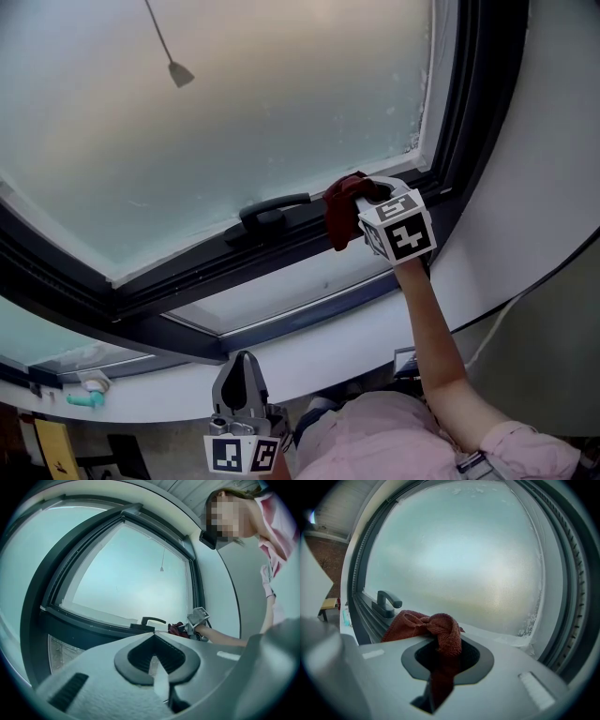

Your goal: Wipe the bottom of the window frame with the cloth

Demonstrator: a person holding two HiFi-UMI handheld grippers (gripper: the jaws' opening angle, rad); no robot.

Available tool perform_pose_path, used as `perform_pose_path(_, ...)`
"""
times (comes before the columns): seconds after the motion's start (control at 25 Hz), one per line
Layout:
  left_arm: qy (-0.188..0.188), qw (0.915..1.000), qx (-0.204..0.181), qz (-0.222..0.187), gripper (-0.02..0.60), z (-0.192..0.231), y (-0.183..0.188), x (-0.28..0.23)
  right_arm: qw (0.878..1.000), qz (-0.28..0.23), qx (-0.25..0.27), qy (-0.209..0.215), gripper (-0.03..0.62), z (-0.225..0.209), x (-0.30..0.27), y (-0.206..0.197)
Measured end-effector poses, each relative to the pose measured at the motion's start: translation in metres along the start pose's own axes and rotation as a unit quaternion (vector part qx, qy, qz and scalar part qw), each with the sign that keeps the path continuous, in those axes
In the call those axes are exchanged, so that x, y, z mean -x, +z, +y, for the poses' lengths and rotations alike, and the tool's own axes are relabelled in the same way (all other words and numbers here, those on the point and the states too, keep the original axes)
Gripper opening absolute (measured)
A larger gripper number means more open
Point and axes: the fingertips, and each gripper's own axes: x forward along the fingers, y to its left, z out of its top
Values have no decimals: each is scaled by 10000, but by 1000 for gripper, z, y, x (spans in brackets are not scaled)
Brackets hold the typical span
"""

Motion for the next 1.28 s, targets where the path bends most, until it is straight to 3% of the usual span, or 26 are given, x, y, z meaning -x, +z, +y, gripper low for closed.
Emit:
perform_pose_path(0.84,88,10000,-16,-23,2,1,1,7,9999,-10,-113,-20,58,-16,2,-4)
perform_pose_path(1.28,-72,10000,53,16,2,-7,-2,2,9997,-212,-141,-13,57,-16,6,-2)
